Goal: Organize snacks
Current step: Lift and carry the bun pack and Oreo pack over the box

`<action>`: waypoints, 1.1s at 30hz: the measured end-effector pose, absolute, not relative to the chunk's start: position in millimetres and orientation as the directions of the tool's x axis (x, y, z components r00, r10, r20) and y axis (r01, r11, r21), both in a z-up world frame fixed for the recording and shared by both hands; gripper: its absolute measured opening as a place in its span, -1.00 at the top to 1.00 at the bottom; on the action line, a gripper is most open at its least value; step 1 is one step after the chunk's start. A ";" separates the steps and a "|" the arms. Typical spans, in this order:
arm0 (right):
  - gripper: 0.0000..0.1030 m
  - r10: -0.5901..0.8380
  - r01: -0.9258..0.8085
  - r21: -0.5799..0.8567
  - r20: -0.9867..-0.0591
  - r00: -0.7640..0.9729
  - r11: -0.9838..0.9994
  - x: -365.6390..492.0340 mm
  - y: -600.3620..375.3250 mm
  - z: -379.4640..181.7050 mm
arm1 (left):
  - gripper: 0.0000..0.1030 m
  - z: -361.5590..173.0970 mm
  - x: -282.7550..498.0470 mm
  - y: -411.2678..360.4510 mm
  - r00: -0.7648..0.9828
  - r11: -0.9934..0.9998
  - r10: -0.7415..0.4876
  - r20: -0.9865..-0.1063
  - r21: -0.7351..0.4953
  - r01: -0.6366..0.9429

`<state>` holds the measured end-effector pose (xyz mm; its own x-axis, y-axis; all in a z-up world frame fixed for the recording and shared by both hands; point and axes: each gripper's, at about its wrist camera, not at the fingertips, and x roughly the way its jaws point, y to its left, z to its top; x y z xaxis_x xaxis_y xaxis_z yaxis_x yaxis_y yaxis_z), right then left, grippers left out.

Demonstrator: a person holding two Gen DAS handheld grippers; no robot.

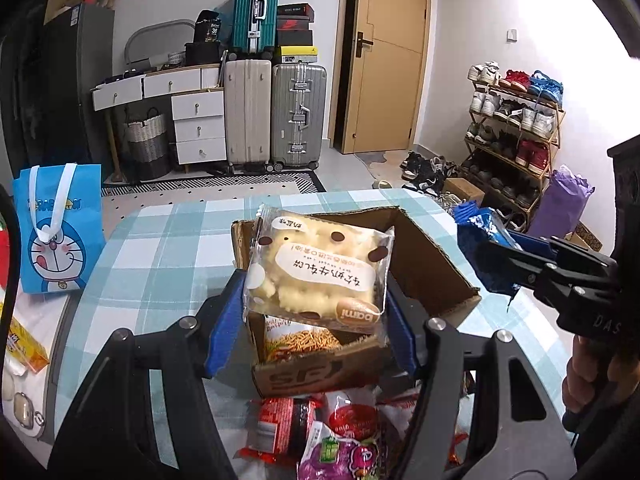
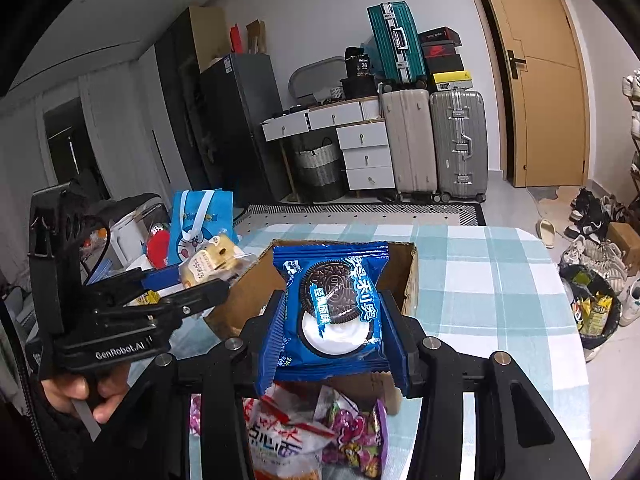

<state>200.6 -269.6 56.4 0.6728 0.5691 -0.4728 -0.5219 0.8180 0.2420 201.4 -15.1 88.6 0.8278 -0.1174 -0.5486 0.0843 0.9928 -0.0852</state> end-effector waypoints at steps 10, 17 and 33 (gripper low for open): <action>0.11 0.563 -0.501 0.266 -0.486 0.668 0.824 230.1 -258.8 49.4 | -0.20 80.4 238.6 -14.8 0.818 0.994 -0.111 -0.565 -0.083 0.077; 0.11 0.563 -0.504 0.263 -0.506 0.654 0.822 243.6 -252.1 40.0 | -0.20 72.2 253.2 -14.4 0.811 0.995 -0.101 -0.576 -0.078 0.069; 0.11 0.561 -0.503 0.268 -0.534 0.632 0.822 258.6 -244.9 30.4 | -0.20 51.9 275.8 -12.3 0.777 0.997 -0.076 -0.625 -0.055 0.053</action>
